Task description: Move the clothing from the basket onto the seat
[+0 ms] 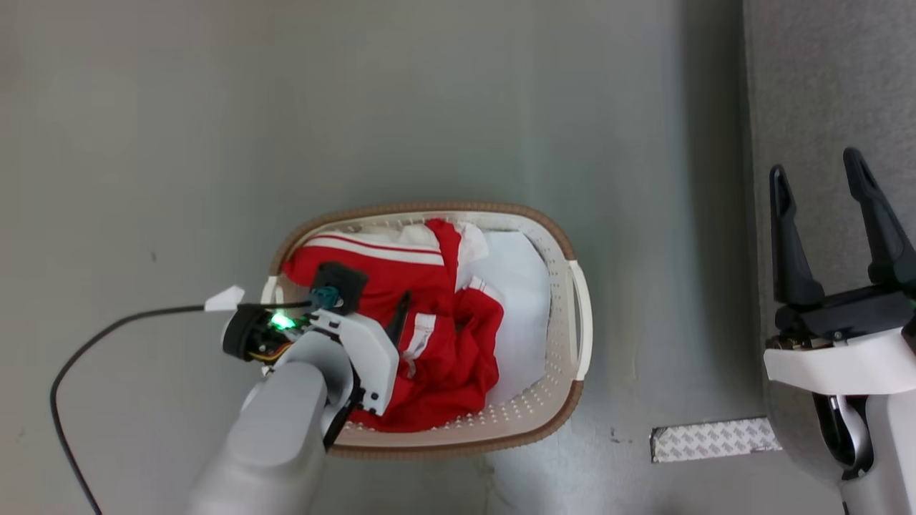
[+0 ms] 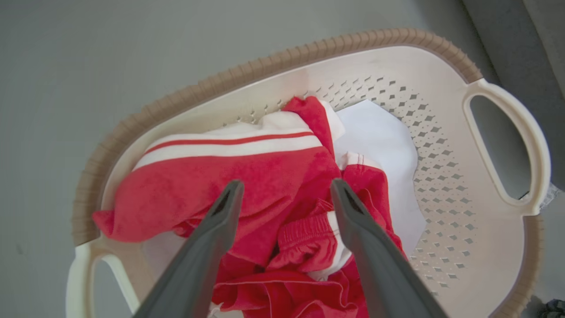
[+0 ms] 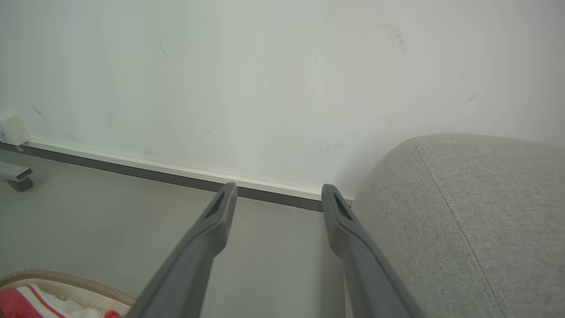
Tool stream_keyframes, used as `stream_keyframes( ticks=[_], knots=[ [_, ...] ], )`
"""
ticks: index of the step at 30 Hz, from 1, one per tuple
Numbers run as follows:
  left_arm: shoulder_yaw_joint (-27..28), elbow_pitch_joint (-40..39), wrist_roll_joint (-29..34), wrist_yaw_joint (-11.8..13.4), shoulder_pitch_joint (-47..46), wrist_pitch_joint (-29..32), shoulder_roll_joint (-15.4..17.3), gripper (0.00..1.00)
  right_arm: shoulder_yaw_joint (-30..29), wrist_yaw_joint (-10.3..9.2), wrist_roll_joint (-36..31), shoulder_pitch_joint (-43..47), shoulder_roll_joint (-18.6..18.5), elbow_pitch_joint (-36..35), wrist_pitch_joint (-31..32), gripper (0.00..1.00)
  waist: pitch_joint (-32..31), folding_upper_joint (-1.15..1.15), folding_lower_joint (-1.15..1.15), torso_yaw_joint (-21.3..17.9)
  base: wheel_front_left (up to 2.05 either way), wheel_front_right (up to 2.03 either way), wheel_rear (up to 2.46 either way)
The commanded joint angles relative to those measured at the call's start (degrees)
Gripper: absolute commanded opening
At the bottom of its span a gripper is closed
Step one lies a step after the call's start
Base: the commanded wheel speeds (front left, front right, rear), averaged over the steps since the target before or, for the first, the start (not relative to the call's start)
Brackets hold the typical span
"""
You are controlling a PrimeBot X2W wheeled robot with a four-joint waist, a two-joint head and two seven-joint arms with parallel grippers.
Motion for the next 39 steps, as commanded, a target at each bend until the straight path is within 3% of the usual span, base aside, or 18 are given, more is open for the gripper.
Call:
stream_keyframes(
  ticks=[1,14,27,28,29,30,32,33,34,39],
  knots=[
    [-0.63,0.72,-0.51,-0.09,-1.26,-0.04,0.32,1.0,0.16,0.17,0.21,-0.99,0.26,-0.57,-0.02,1.0,1.51,0.0,-0.02,-0.11,0.0,0.0,0.0],
    [-4.94,7.9,1.06,2.13,-7.46,-1.12,0.71,1.0,0.78,0.17,1.48,-2.79,0.69,-2.31,-0.02,1.0,6.76,0.0,-0.02,-1.02,0.0,0.0,0.0],
    [-7.04,13.14,1.74,2.26,-12.33,-2.8,1.25,1.0,1.11,0.17,2.36,-3.47,0.91,-3.85,-0.02,1.0,11.09,0.0,-0.02,-1.69,0.0,0.0,0.0],
    [-7.19,13.46,1.73,2.21,-12.63,-2.87,1.22,0.96,1.13,0.17,2.38,-3.5,0.9,-3.96,-0.02,1.0,11.3,0.0,-0.02,-1.72,0.0,0.0,0.0],
    [-7.47,13.75,1.84,2.12,-12.86,-3.11,1.2,0.77,1.17,0.17,2.33,-3.54,0.88,-4.06,-0.02,1.0,11.51,0.0,-0.02,-1.78,0.0,0.0,0.0],
    [-7.76,13.96,2.02,1.98,-12.98,-3.32,1.17,0.5,1.14,0.17,2.38,-3.56,0.81,-4.15,-0.02,1.0,11.68,0.0,-0.02,-1.81,0.0,0.0,0.0],
    [-8.19,14.37,2.05,1.78,-13.41,-3.81,1.06,0.32,0.74,0.17,2.63,-3.56,0.8,-4.3,-0.02,1.0,11.94,0.0,-0.02,-1.89,0.0,0.0,0.0],
    [-8.41,14.59,2.0,1.65,-13.53,-3.95,0.96,0.13,0.44,0.17,2.77,-3.58,0.83,-4.39,-0.02,1.0,12.01,0.0,-0.02,-1.92,0.0,0.0,0.0],
    [-8.61,14.83,1.88,1.49,-13.52,-4.3,0.88,0.02,0.28,0.17,2.85,-3.57,0.85,-4.42,-0.02,1.0,12.01,0.0,-0.02,-1.94,0.0,0.0,0.0],
    [-9.18,15.05,0.11,0.72,-12.84,-5.77,0.77,0.0,-0.09,0.17,3.32,-2.87,1.19,-3.47,-0.02,1.0,10.14,0.0,-0.02,-1.64,0.0,0.0,0.0]
  ],
)
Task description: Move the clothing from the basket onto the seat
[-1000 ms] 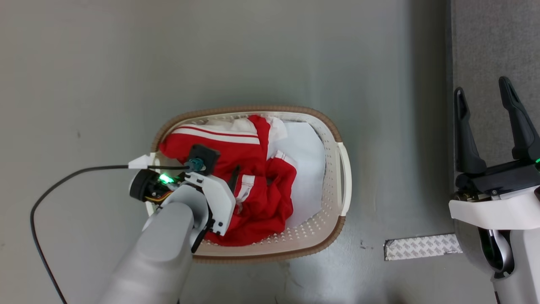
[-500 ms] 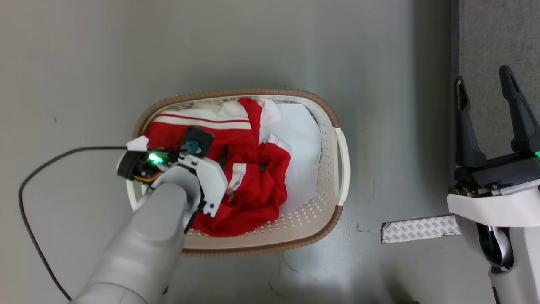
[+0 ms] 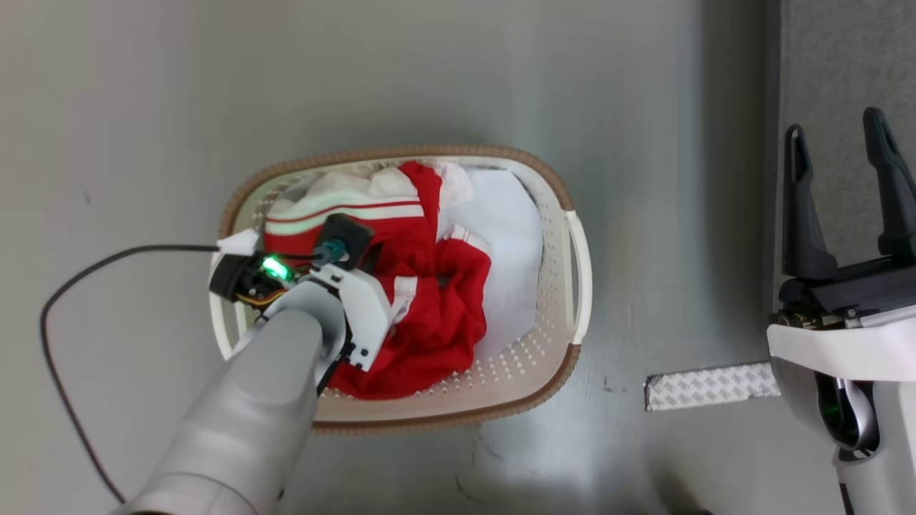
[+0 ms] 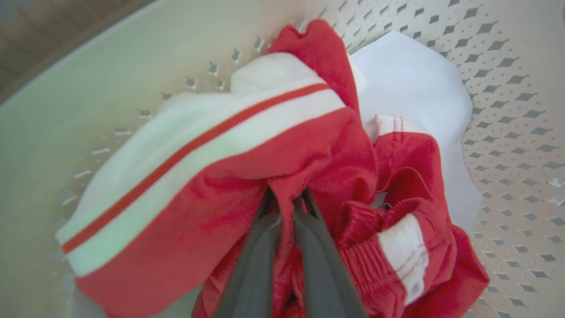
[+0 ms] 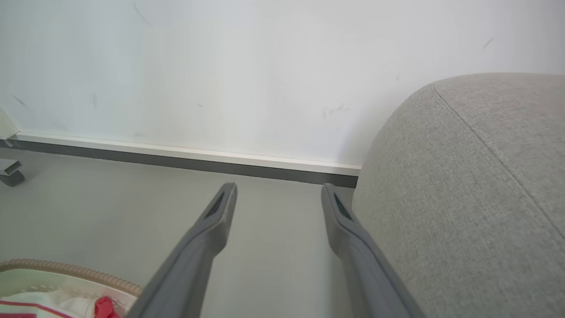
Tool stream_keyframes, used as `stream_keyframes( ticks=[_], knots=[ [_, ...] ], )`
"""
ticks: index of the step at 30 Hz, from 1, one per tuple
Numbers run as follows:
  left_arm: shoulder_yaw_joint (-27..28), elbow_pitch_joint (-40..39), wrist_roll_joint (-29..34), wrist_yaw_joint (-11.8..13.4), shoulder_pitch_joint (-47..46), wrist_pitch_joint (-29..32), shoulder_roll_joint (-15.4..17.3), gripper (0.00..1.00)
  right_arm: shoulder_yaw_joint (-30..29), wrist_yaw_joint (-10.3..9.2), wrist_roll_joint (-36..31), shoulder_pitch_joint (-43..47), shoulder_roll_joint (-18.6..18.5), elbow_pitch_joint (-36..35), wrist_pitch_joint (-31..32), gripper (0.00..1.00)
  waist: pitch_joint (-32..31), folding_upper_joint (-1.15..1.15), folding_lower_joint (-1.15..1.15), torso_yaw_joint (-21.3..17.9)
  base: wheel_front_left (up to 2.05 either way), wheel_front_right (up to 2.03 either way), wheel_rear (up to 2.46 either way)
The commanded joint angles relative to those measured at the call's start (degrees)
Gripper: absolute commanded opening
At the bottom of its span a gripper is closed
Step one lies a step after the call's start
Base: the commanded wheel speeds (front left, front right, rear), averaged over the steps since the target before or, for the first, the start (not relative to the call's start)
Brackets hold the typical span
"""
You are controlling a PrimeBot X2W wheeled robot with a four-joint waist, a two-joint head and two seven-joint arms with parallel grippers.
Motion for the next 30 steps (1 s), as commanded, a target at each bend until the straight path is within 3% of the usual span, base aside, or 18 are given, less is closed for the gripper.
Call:
stream_keyframes(
  ticks=[1,9,16,25,30],
  knots=[
    [0.11,0.0,-1.09,-0.35,1.02,-1.09,0.4,0.0,-0.14,0.17,0.47,0.0,0.18,0.55,-0.02,1.0,-1.69,0.0,0.0,0.26,0.0,0.0,0.0],
    [0.47,-3.11,-5.47,-1.27,6.28,-4.4,0.09,0.0,-0.83,0.17,1.44,2.72,0.69,3.56,-0.02,1.0,-10.39,0.0,0.0,1.61,0.0,0.0,0.0],
    [1.51,-10.41,-9.58,-1.36,13.46,-5.33,0.05,0.0,-1.69,0.17,1.79,7.01,0.66,6.85,-0.02,1.0,-20.2,0.0,0.0,3.64,0.0,0.0,0.0],
    [4.28,-25.77,-13.08,0.79,25.41,-5.27,2.9,0.0,-1.26,0.17,2.05,12.22,1.08,10.36,-0.01,1.0,-31.36,0.0,0.0,5.35,0.0,0.0,0.0],
    [6.1,-37.45,-14.68,3.81,32.49,-4.03,5.55,0.0,-1.19,0.17,2.15,14.71,1.13,11.71,-0.01,1.0,-36.16,0.0,0.0,5.73,0.0,0.0,0.0]
  ],
)
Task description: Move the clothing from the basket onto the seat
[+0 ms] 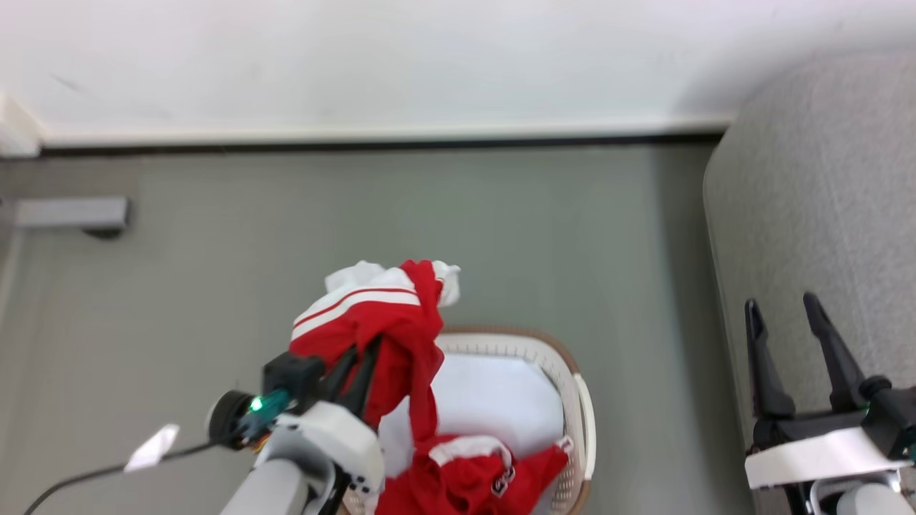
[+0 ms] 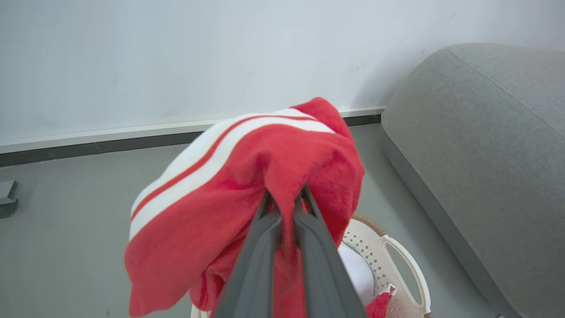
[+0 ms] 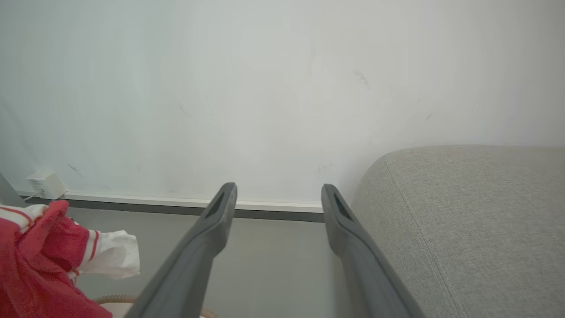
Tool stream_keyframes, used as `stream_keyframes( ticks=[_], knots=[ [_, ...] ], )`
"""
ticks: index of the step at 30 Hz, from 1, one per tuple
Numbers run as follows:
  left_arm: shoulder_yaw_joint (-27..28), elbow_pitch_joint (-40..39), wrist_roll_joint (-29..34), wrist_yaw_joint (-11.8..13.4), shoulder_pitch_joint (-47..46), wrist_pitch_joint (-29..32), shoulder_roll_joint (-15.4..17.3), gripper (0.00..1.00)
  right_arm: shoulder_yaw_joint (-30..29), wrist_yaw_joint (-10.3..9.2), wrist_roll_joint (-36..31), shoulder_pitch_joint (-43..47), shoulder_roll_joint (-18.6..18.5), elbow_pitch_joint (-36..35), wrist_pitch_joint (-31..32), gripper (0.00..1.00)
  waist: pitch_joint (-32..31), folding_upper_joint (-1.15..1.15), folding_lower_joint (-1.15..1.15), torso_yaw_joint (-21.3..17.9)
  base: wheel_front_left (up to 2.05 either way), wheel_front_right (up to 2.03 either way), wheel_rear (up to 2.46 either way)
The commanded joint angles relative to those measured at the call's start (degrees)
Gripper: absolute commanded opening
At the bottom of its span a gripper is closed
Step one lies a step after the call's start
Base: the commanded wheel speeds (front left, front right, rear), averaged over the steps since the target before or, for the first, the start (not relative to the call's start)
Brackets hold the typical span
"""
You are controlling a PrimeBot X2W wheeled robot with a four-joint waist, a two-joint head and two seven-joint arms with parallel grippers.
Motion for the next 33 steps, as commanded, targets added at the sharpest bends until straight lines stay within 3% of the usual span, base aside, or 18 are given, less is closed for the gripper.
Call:
stream_keyframes(
  ticks=[1,10,16,33],
  knots=[
    [0.76,-2.86,-0.88,0.99,2.31,0.23,0.89,0.0,-0.14,0.17,0.6,1.21,-0.19,0.47,-0.01,1.0,-3.78,0.0,0.02,0.8,0.0,0.0,0.0],
    [4.82,-22.03,-2.54,7.76,15.39,2.77,5.31,0.0,1.67,0.17,0.28,5.81,-1.43,2.66,-0.01,1.0,-10.46,0.0,0.02,1.54,0.0,0.0,0.0],
    [7.29,-28.52,-3.18,10.28,21.33,1.91,7.38,0.0,2.16,0.17,0.73,8.02,-2.14,3.54,-0.01,1.0,-13.99,0.0,0.02,1.7,0.0,0.0,0.0],
    [9.36,-36.18,-3.75,11.62,27.69,2.6,10.94,0.0,6.4,0.17,2.53,9.34,-2.12,3.98,-0.01,1.0,-18.26,0.0,0.02,1.35,0.0,0.0,0.0]
  ],
)
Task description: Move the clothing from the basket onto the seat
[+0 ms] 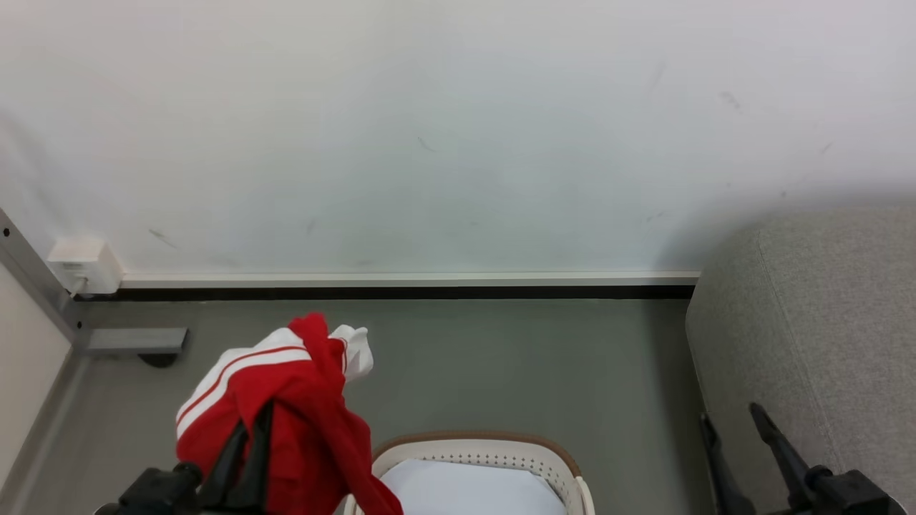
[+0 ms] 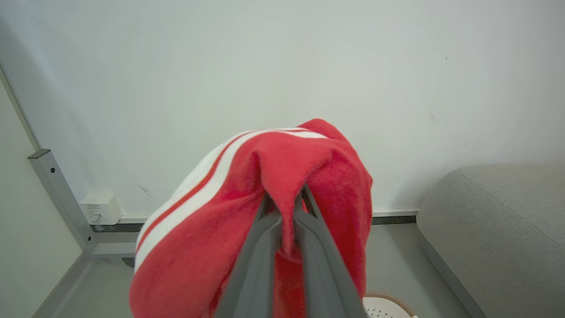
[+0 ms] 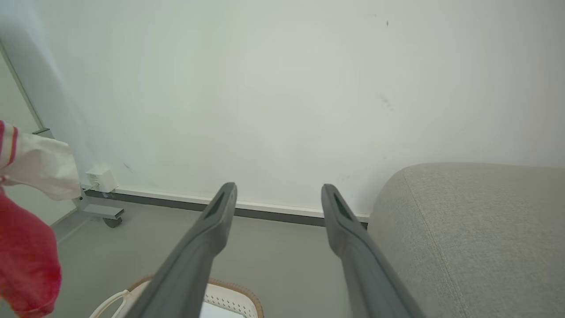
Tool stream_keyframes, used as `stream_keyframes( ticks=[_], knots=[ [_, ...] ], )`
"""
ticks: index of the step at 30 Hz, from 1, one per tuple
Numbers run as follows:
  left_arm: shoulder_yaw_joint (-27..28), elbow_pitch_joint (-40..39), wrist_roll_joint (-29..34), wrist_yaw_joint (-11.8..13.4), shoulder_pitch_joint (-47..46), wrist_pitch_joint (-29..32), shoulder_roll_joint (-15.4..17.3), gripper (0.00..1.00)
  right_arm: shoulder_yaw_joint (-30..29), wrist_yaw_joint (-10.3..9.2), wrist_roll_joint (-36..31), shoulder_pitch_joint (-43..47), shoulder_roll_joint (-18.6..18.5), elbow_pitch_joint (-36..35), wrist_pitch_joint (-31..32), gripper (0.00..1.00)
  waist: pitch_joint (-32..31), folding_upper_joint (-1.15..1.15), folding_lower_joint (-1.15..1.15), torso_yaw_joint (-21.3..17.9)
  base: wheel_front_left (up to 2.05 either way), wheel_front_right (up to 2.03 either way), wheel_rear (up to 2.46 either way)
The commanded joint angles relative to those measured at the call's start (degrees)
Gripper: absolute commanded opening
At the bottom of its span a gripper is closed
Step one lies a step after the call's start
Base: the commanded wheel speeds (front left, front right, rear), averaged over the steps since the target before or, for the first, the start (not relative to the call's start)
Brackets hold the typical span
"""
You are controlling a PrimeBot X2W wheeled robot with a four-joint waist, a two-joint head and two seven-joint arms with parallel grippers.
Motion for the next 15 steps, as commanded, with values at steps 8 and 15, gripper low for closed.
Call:
stream_keyframes(
  ticks=[8,15],
  knots=[
    [-2.67,-4.23,0.64,-0.91,-1.91,3.14,0.28,0.0,11.63,0.17,4.5,-4.32,-0.57,-2.18,0.0,1.0,-0.02,-0.01,0.01,-0.85,0.0,0.0,0.0],
    [-7.57,-5.79,1.63,-2.78,-5.96,5.77,-1.88,0.0,27.64,0.17,9.15,-11.26,-1.61,-3.0,0.62,1.0,-0.12,-0.01,0.01,-1.21,0.0,0.0,0.0]
  ],
)
